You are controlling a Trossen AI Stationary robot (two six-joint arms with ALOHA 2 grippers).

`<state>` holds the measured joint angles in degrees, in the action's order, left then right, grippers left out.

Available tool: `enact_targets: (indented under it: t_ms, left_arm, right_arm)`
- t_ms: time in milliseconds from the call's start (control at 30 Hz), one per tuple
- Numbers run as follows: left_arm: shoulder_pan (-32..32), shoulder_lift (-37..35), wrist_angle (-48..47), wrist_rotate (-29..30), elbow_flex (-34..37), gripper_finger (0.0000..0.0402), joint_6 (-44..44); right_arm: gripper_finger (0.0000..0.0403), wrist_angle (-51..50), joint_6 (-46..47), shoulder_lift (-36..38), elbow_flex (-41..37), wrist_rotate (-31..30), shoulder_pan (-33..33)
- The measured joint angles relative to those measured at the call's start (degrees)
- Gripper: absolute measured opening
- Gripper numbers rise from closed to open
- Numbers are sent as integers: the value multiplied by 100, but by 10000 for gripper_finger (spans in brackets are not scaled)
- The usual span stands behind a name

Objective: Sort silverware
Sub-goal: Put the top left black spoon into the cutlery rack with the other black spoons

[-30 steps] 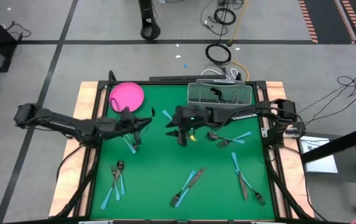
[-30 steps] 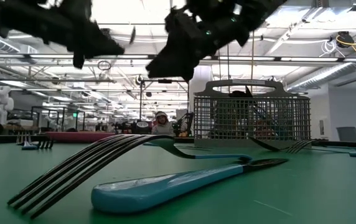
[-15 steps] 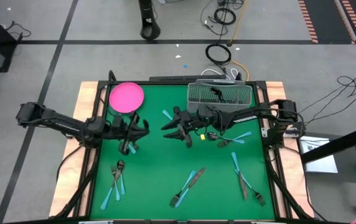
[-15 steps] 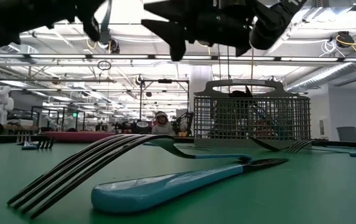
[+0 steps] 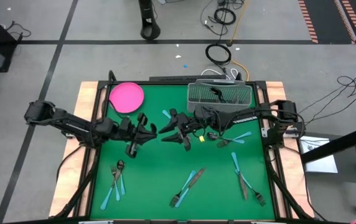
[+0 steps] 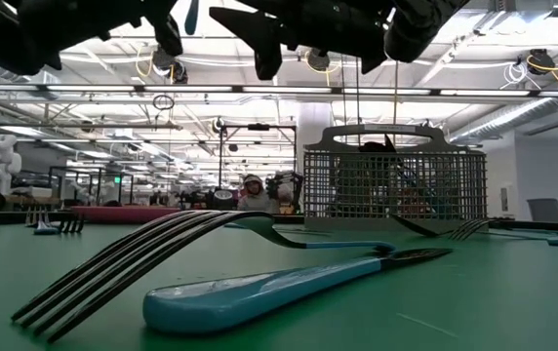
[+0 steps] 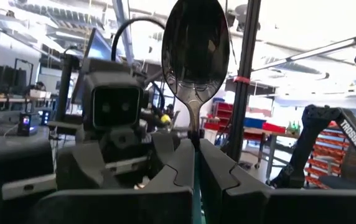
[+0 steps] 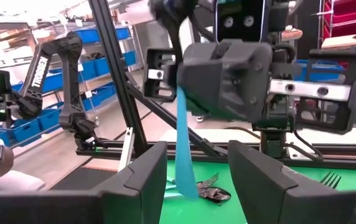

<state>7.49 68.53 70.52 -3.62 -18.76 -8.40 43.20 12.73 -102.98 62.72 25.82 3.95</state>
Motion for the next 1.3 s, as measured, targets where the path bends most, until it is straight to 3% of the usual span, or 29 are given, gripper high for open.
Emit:
enact_targets:
  t_ms: [567, 700, 833, 933, 1133, 1300]
  left_arm:
    - [-131, 696, -5, 61, -418, 1, -25]
    - [-131, 697, 11, -69, -418, 1, -27]
    - [-131, 697, -66, -83, -418, 4, -28]
    - [-138, 695, -64, -81, -418, 20, -24]
    - [-147, 685, -316, 29, -418, 65, -24]
    - [-247, 494, -925, 52, -420, 112, 189]
  right_arm:
    - [153, 18, -239, -2, 0, 164, -162]
    - [115, 15, -223, -2, 0, 162, -160]
    - [44, 18, -263, -2, 0, 147, -141]
    - [10, 20, -352, -2, 0, 138, -138]
    - [3, -126, -291, 7, 0, 160, -136]
    - [1, -868, -476, 281, -2, 137, -83]
